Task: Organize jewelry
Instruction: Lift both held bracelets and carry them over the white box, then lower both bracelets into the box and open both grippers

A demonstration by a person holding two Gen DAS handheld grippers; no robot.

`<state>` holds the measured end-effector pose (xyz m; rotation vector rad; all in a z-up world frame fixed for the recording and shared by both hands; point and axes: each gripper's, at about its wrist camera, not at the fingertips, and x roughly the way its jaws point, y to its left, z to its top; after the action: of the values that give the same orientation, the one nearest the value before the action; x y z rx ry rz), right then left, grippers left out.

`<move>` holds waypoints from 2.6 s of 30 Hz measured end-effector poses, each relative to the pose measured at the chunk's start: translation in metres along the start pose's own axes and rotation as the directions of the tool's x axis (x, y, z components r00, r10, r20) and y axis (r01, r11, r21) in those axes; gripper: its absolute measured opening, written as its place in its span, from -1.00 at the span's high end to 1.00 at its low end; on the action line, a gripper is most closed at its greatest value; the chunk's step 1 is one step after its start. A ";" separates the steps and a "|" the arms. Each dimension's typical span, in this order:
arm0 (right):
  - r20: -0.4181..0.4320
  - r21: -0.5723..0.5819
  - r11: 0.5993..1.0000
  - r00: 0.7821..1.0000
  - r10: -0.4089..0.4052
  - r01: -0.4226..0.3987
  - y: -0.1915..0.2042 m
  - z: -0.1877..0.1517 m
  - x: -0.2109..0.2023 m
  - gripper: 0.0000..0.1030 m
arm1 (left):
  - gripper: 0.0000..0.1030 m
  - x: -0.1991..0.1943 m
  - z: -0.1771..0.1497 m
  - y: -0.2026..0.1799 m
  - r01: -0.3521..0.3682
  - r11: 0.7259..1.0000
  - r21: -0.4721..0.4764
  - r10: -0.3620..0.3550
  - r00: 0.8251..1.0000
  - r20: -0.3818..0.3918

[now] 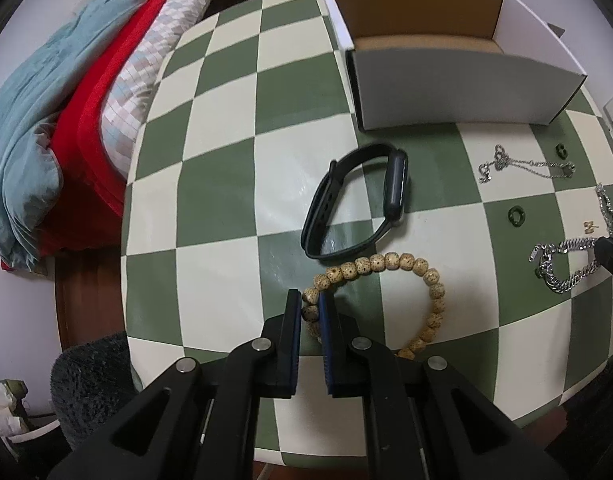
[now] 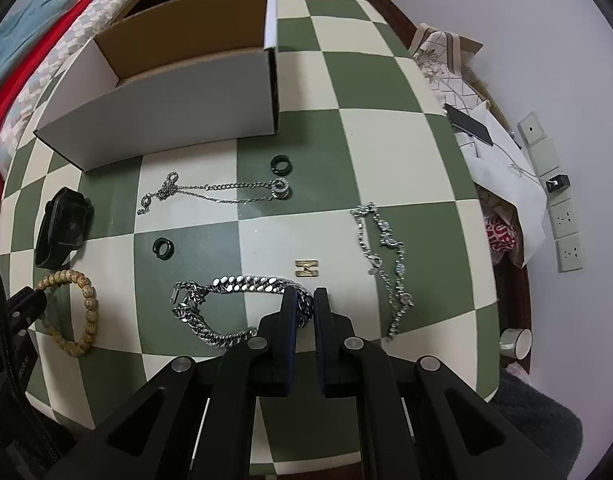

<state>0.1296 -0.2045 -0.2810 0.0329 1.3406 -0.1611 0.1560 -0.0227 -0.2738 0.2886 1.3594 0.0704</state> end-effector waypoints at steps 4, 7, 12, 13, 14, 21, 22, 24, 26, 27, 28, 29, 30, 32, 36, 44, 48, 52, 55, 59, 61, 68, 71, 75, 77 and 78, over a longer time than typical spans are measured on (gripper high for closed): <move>0.031 0.009 1.000 1.000 -0.002 0.002 -0.008 0.002 -0.014 0.85 | 0.87 -0.015 0.001 0.003 -0.003 1.000 -0.007 0.003 0.999 0.034; 0.063 0.015 1.000 0.998 -0.002 0.001 -0.016 0.003 -0.028 0.85 | 0.87 -0.029 0.002 0.006 -0.001 1.000 -0.013 0.002 0.998 0.065; 0.111 0.028 1.000 0.994 0.007 -0.010 -0.022 0.006 -0.053 0.85 | 0.87 -0.059 0.005 0.010 0.019 0.999 -0.028 -0.015 0.992 0.122; 0.120 0.030 0.999 0.993 0.010 -0.014 -0.023 0.007 -0.057 0.85 | 0.87 -0.065 0.006 0.012 0.023 0.999 -0.031 -0.019 0.991 0.134; 0.131 0.030 0.999 0.991 0.014 -0.018 -0.023 0.007 -0.063 0.85 | 0.87 -0.072 0.007 0.012 0.027 0.999 -0.033 -0.022 0.989 0.147; 0.209 0.031 0.998 0.977 0.046 -0.053 -0.026 0.015 -0.104 0.85 | 0.87 -0.111 0.017 0.016 0.063 0.997 -0.044 -0.051 0.973 0.224; 0.222 0.030 0.998 0.974 0.051 -0.059 -0.027 0.018 -0.110 0.85 | 0.88 -0.118 0.021 0.015 0.068 0.997 -0.044 -0.056 0.969 0.240; 0.244 0.026 0.997 0.968 0.059 -0.067 -0.027 0.023 -0.121 0.85 | 0.88 -0.128 0.028 0.016 0.079 0.996 -0.049 -0.063 0.963 0.262; 0.275 0.018 0.997 0.959 0.068 -0.076 -0.027 0.031 -0.136 0.85 | 0.88 -0.138 0.038 0.015 0.088 0.995 -0.054 -0.068 0.955 0.290; 0.285 0.015 0.997 0.956 0.070 -0.077 -0.026 0.035 -0.140 0.85 | 0.88 -0.142 0.043 0.016 0.092 0.994 -0.057 -0.070 0.951 0.300; 0.299 0.011 0.997 0.952 0.073 -0.080 -0.026 0.040 -0.146 0.85 | 0.88 -0.145 0.048 0.016 0.096 0.994 -0.061 -0.073 0.948 0.309; 0.315 0.004 0.997 0.946 0.077 -0.082 -0.025 0.048 -0.153 0.85 | 0.88 -0.148 0.056 0.017 0.103 0.993 -0.066 -0.076 0.945 0.318; 0.323 0.001 0.996 0.943 0.079 -0.084 -0.025 0.053 -0.156 0.85 | 0.88 -0.150 0.063 0.018 0.107 0.992 -0.071 -0.078 0.942 0.328; 0.347 -0.007 0.996 0.934 0.086 -0.090 -0.024 0.068 -0.165 0.85 | 0.88 -0.153 0.079 0.019 0.114 0.990 -0.080 -0.081 0.936 0.342; 0.371 -0.029 0.996 0.924 0.094 -0.090 -0.018 0.106 -0.169 0.85 | 0.88 -0.150 0.110 0.020 0.128 0.987 -0.100 -0.085 0.931 0.355; 0.329 -0.073 0.988 0.932 0.154 -0.137 -0.001 0.171 -0.138 0.85 | 0.87 -0.119 0.165 0.021 0.174 0.974 -0.143 -0.126 0.946 0.300; 0.263 -0.083 0.979 0.943 0.203 -0.188 0.007 0.194 -0.109 0.85 | 0.87 -0.098 0.183 0.024 0.205 0.966 -0.159 -0.162 0.955 0.249; 0.188 -0.080 0.970 0.952 0.242 -0.231 0.010 0.208 -0.080 0.85 | 0.87 -0.078 0.193 0.026 0.249 0.952 -0.180 -0.213 0.957 0.198; 0.147 -0.063 0.961 0.950 0.275 -0.268 0.009 0.214 -0.064 0.85 | 0.87 -0.067 0.198 0.027 0.279 0.940 -0.195 -0.247 0.954 0.172; 0.082 -0.063 0.945 0.942 0.325 -0.321 0.011 0.221 -0.049 0.84 | 0.82 -0.055 0.204 0.025 0.345 0.916 -0.207 -0.324 0.937 0.126; 0.040 -0.055 0.937 0.937 0.346 -0.344 0.012 0.223 -0.042 0.82 | 0.75 -0.054 0.205 0.026 0.372 0.903 -0.214 -0.353 0.927 0.125; 0.008 -0.109 0.969 0.974 0.226 -0.224 0.018 0.214 -0.045 -0.77 | -1.00 -0.066 0.200 0.039 0.279 0.936 -0.212 -0.243 0.953 0.182; 0.012 -0.139 0.983 0.992 0.125 -0.122 0.021 0.205 -0.045 -0.77 | -1.00 -0.066 0.191 0.045 0.203 0.957 -0.208 -0.163 0.968 0.192; 0.033 -0.136 0.989 0.998 0.054 -0.049 0.019 0.194 -0.047 -0.96 | -1.00 -0.065 0.174 0.051 0.139 0.968 -0.211 -0.096 0.974 0.204; 0.038 -0.121 0.991 0.998 0.058 -0.053 0.018 0.187 -0.049 -0.96 | -1.00 -0.067 0.167 0.054 0.123 0.969 -0.215 -0.077 0.974 0.212; 0.044 -0.117 0.992 0.997 0.056 -0.050 0.018 0.185 -0.051 -0.96 | -1.00 -0.069 0.164 0.055 0.115 0.969 -0.217 -0.067 0.974 0.215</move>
<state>0.2996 -0.2034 -0.1904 -0.0333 1.2989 -0.0385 0.3070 -0.0113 -0.1654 0.0374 1.1442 0.1156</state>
